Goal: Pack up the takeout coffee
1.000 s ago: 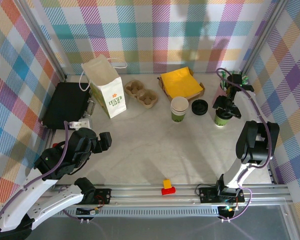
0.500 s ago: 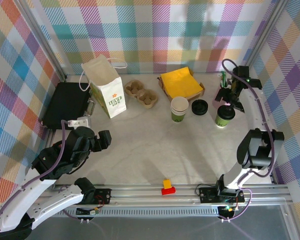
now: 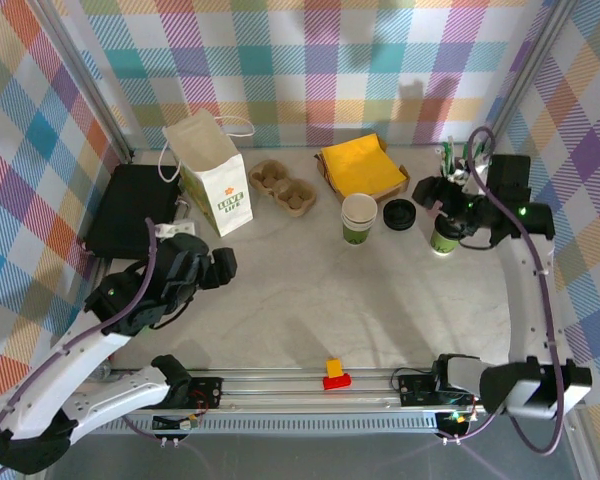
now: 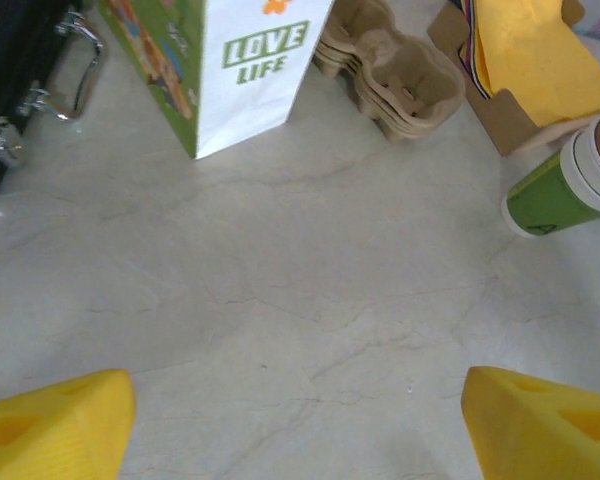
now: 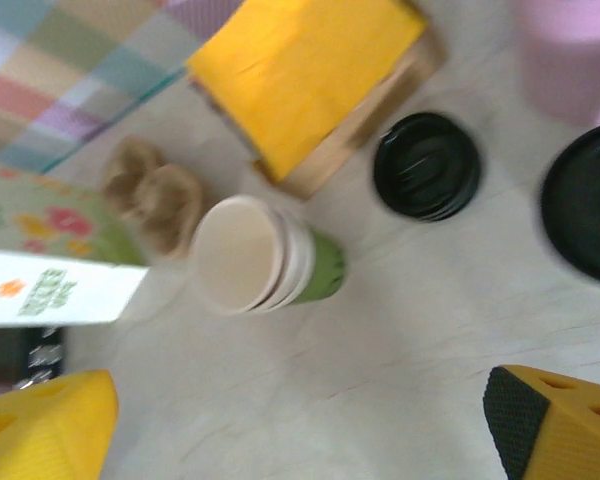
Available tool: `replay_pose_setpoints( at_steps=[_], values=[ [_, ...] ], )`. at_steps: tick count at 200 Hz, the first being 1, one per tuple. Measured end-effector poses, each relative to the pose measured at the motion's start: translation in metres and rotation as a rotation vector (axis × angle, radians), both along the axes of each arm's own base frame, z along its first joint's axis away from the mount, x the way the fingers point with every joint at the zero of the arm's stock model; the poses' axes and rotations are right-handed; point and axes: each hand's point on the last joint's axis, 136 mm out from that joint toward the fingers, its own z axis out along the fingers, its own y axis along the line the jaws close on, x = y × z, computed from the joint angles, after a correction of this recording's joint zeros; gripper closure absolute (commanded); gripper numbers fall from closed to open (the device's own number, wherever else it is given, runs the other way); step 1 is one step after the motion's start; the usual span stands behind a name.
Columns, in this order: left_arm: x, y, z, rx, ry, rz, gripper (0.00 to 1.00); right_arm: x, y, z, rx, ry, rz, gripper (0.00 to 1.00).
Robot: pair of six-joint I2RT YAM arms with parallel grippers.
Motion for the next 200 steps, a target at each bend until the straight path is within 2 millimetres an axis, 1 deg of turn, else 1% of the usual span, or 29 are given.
replay_pose_setpoints(
  at_steps=[10, 26, 59, 76, 87, 101, 113, 129, 149, 173, 189, 200],
  values=[
    [0.007, -0.009, -0.001, -0.007, 0.011, -0.002, 0.22, -0.010, 0.013, -0.008, 0.039, 0.004, 0.038, 0.06],
    [0.020, -0.026, -0.006, -0.012, 0.039, -0.012, 0.23, -0.028, 0.035, -0.029, 0.086, 0.026, 0.101, 0.06],
    [0.055, -0.066, -0.025, -0.003, 0.104, -0.009, 0.22, -0.070, 0.082, -0.088, 0.124, 0.115, 0.250, 0.08],
    [0.074, -0.084, -0.035, 0.006, 0.127, 0.008, 0.22, -0.088, 0.100, -0.114, 0.117, 0.149, 0.313, 0.08],
    [0.087, -0.095, -0.041, 0.007, 0.134, 0.026, 0.24, -0.095, 0.107, -0.125, 0.108, 0.155, 0.334, 0.08],
    [0.104, -0.107, -0.050, 0.017, 0.140, 0.053, 0.24, -0.099, 0.110, -0.133, 0.097, 0.134, 0.345, 0.08],
    [0.118, -0.116, -0.058, 0.028, 0.142, 0.080, 0.24, -0.100, 0.111, -0.135, 0.092, 0.104, 0.348, 0.08],
    [0.140, -0.129, -0.069, 0.048, 0.139, 0.110, 0.24, -0.099, 0.111, -0.134, 0.093, 0.066, 0.346, 0.08],
    [0.164, -0.141, -0.085, 0.071, 0.142, 0.151, 0.26, -0.099, 0.113, -0.132, 0.103, 0.021, 0.342, 0.08],
    [0.189, -0.149, -0.108, 0.086, 0.151, 0.196, 0.30, -0.100, 0.115, -0.134, 0.133, -0.013, 0.329, 0.08],
    [0.202, -0.149, -0.123, 0.095, 0.165, 0.227, 0.36, -0.103, 0.119, -0.142, 0.156, -0.013, 0.324, 0.08],
    [0.211, -0.147, -0.134, 0.097, 0.177, 0.252, 0.38, -0.106, 0.121, -0.150, 0.164, -0.002, 0.323, 0.08]
  ],
)
